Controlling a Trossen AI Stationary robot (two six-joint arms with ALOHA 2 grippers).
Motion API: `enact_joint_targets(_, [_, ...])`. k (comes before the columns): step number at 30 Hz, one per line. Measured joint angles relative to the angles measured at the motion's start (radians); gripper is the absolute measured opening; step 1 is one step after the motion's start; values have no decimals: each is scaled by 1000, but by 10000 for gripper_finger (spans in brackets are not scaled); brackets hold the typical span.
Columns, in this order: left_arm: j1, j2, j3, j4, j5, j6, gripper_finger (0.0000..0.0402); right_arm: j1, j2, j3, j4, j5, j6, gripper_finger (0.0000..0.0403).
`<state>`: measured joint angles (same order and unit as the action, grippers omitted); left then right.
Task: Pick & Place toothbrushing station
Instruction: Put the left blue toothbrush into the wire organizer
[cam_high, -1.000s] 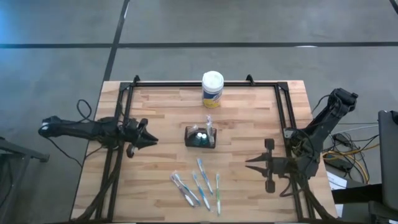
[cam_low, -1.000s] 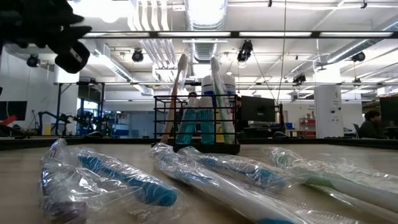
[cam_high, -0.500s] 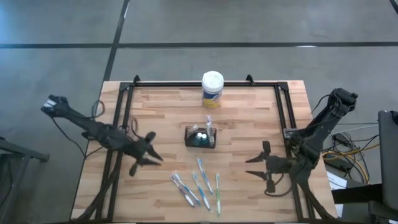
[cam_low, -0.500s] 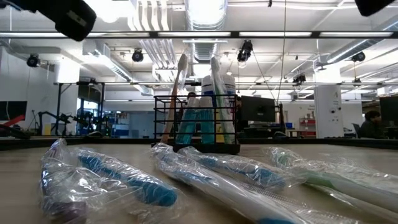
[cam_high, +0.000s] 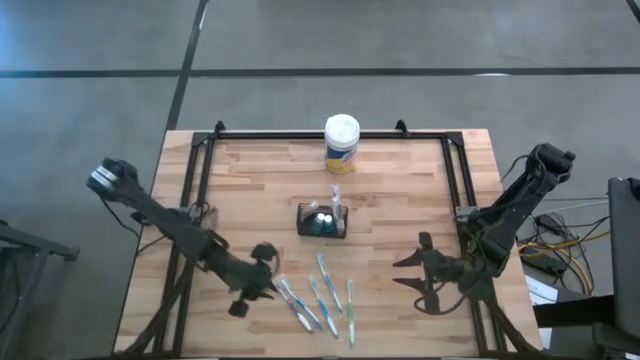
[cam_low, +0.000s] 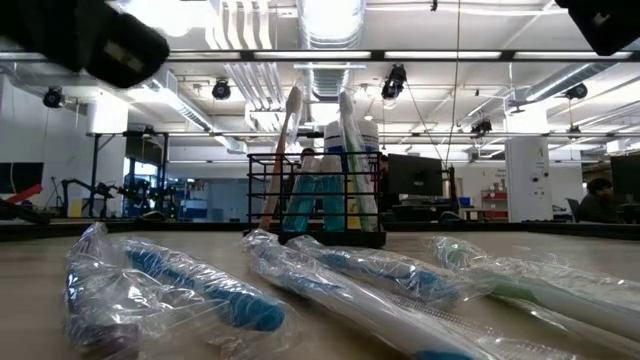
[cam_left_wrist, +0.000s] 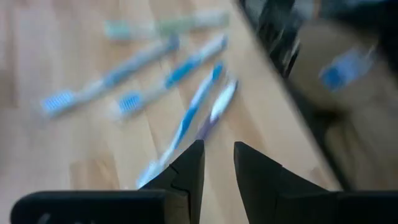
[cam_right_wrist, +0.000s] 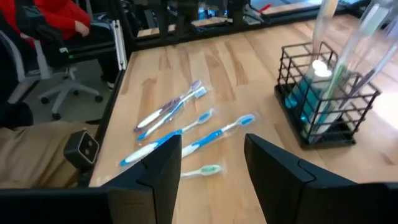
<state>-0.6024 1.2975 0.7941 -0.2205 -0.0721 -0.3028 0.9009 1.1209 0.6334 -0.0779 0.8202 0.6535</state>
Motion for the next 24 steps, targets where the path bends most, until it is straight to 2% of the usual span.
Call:
enact_joint_targets(7, [-8, 208, 95, -61, 1, 147, 92, 0, 46, 0, 11, -15, 43, 173])
enact_joint_targets(13, [-10, 298, 141, -160, -7, 127, 101, 0, 75, 0, 44, -18, 43, 173])
enact_joint_targets(24, [-19, 340, 165, -160, -155, 203, 215, 0, 92, 0, 80, -17, 36, 173])
